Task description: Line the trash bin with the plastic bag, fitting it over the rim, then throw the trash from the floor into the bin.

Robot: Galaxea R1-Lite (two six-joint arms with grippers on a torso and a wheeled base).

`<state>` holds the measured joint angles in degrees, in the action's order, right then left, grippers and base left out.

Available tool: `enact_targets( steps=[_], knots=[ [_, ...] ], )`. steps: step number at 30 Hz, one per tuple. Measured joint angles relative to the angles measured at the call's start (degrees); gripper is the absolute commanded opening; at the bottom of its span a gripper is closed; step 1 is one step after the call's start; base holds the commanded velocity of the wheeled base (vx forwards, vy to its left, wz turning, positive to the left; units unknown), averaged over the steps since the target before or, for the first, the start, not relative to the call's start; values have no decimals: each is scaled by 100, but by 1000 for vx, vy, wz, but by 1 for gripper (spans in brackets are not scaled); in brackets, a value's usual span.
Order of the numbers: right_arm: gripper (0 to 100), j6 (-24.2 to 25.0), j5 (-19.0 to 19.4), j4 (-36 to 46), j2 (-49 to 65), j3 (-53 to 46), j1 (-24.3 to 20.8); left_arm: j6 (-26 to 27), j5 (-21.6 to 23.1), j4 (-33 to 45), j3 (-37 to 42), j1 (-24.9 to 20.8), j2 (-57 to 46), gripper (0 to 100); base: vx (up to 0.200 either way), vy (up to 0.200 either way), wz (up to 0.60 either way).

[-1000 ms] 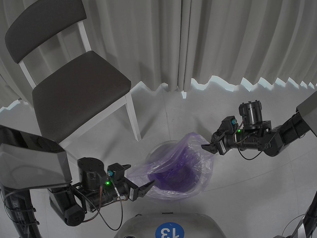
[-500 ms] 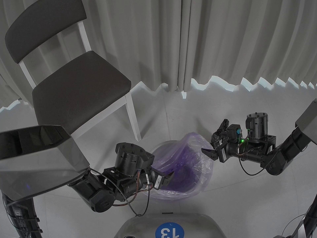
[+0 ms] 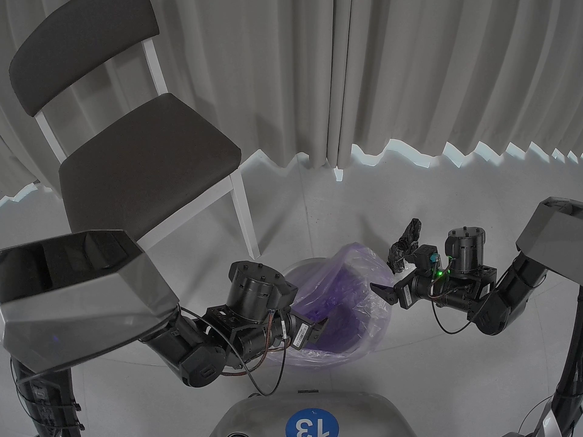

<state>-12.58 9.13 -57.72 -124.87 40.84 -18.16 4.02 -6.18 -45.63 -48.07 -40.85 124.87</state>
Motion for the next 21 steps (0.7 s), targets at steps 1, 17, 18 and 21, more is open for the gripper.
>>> enact_targets(
  steps=[1, 17, 18, 21],
  knots=[
    [100, -4, 9, 0, -24, 9, 22, 76, 2, 20, -9, 12, 32, 100, 0, 0, 0],
    [100, -28, 33, 39, -165, 152, 163, 757, -2, 573, -868, 190, 578, 100, 0, 0, 0],
    [100, -30, 41, 41, -165, 157, 177, 824, -6, 661, -1030, 221, 623, 100, 0, 0, 0],
    [100, -30, 77, 44, -165, 174, 212, 1034, -13, 850, -1403, 339, 755, 100, 0, 0, 0]
  ],
)
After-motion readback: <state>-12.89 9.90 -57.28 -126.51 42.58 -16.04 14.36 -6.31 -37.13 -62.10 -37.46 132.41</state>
